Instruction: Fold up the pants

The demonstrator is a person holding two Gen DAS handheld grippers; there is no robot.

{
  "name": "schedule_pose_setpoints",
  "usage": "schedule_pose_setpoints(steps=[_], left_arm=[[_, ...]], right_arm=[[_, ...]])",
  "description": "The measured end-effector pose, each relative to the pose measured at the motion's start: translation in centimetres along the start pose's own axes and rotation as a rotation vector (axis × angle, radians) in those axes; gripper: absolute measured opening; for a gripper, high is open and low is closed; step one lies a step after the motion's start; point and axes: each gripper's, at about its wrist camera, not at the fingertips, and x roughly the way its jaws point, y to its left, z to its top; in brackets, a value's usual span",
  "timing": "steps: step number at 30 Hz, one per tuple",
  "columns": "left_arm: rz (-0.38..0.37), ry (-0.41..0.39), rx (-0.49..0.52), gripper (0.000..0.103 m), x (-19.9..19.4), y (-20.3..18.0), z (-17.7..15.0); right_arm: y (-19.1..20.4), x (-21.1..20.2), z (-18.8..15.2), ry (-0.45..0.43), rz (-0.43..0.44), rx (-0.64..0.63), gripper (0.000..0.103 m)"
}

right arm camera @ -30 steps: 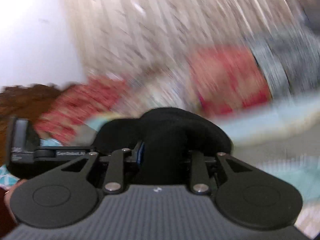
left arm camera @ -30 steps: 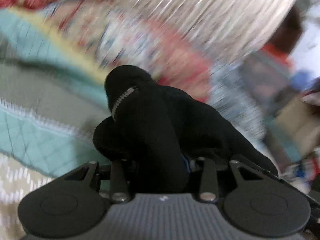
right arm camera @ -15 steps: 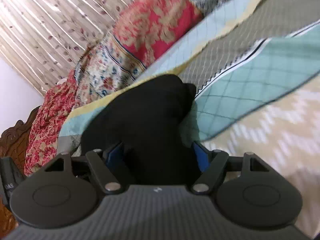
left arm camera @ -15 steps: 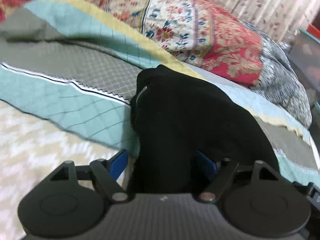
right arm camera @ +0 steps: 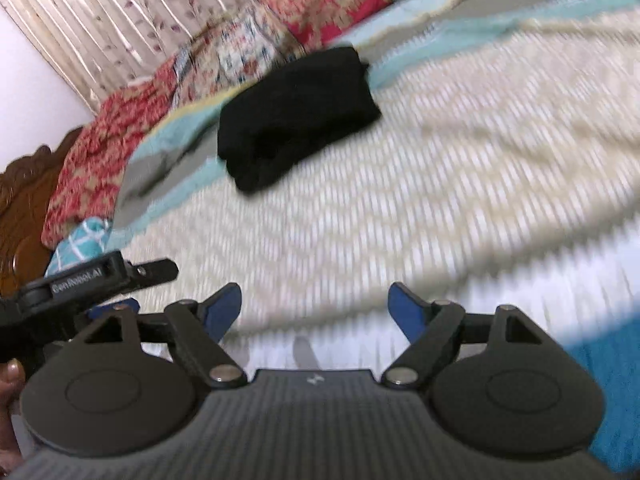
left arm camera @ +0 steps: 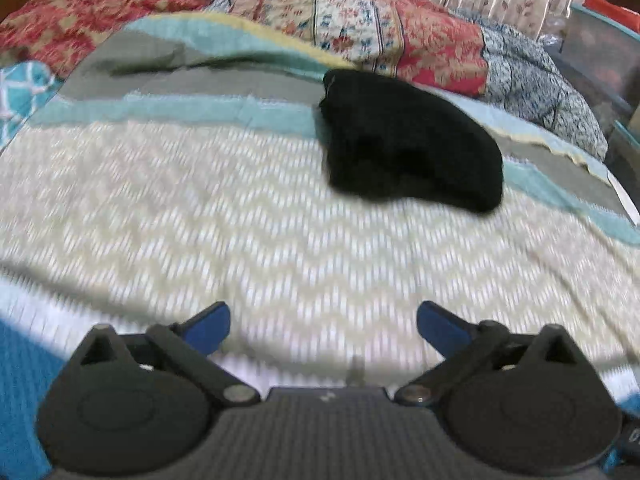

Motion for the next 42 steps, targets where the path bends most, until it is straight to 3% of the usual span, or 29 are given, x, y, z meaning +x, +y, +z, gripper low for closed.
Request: schedule_pose_setpoints(steps=[3, 9, 23, 29, 42], left_arm=[[0.008, 0.027, 0.029, 0.103, -1.8, -0.1, -2.0], [0.013, -0.001, 0.076, 0.103, -4.6, -0.6, -4.2], [0.172, 0.148, 0.045, 0.103, -3.1, 0.0, -7.2], [0.154, 0.279, 0.057, 0.103, -0.4, -0.2, -8.6], [0.141, 0.270, 0.050, 0.103, 0.0, 0.4, -8.7]], right_arm=[[0.7, -1.6, -2.1, 0.030, -0.019, 0.001, 0.084], [1.7, -3.1, -3.7, 0.032, -0.016, -0.022, 0.086], [0.8, -2.3, -4.7, 0.071, -0.030, 0.026, 0.087], [0.0, -1.5, -5.0, 0.113, -0.038, 0.049, 0.087], [-0.6, -1.7, -5.1, 0.119, -0.024, 0.059, 0.091]])
